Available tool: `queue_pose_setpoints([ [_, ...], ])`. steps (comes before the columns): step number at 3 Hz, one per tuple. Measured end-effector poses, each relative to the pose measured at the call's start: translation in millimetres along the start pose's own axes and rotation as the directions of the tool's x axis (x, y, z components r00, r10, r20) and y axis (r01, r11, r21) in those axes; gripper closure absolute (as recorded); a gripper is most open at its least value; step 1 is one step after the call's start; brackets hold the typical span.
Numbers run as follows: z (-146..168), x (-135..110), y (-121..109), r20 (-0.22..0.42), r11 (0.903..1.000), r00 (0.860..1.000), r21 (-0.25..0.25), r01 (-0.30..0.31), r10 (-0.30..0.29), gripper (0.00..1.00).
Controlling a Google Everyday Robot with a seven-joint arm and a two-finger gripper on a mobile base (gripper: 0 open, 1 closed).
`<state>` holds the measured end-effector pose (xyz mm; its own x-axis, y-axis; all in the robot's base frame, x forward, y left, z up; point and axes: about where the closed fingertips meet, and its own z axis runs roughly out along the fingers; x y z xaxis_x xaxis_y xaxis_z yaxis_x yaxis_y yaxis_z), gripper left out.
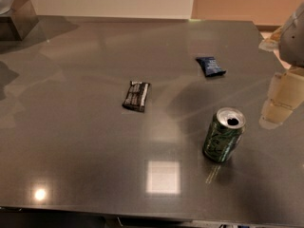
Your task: Pick rxbar chocolate
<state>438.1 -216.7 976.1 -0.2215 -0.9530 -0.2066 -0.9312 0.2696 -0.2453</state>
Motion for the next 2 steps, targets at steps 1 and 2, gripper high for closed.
queue_pose_setpoints([
  [1, 0.0, 0.0, 0.0, 0.0, 1.0, 1.0, 0.0, 0.0, 0.0, 0.0],
  [2, 2.0, -16.7, -12.1, 0.037, 0.9989, 0.998, -0.011, 0.045, -0.044, 0.0],
])
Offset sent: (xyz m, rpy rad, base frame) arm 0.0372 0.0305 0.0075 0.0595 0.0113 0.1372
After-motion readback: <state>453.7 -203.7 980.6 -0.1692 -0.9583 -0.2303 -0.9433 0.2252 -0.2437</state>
